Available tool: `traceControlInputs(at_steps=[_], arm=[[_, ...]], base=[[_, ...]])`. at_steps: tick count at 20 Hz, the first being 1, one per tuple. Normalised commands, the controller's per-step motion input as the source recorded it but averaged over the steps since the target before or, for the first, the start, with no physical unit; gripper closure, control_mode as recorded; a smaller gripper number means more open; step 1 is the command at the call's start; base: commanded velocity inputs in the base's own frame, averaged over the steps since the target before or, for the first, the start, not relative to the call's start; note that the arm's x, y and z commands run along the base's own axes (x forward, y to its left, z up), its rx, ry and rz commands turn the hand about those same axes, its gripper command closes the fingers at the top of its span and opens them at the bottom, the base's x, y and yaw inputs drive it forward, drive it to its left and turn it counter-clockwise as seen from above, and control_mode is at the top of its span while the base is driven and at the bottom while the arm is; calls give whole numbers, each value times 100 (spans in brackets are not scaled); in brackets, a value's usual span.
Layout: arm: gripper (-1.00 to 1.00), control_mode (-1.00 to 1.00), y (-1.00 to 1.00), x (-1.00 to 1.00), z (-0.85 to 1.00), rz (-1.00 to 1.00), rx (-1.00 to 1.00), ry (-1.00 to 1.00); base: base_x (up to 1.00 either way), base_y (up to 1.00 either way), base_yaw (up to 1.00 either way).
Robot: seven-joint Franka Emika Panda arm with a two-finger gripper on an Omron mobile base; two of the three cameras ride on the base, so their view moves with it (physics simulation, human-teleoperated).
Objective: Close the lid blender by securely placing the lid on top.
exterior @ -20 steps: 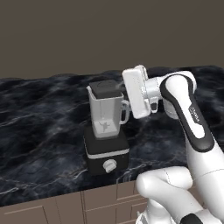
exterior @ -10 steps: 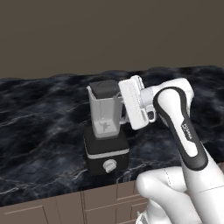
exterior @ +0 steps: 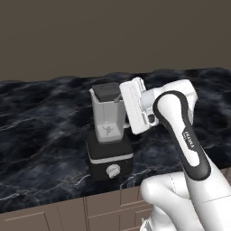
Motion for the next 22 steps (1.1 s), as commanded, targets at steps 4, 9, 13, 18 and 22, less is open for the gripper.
traceControlInputs(at_steps=[4,9,13,18,22], arm=[[-100,-100,26,28,0,-3,0,0],[-100,-100,30,35,-3,-3,0,0],[-100,-100,23,12,-20,-5,0,0],[-100,-100,0,-62,-13,-3,0,-2],[-100,-100,0,-80,10,-3,0,-11]], base=[[0,0,0],[0,0,0],[0,0,0],[0,0,0],[0,0,0]])
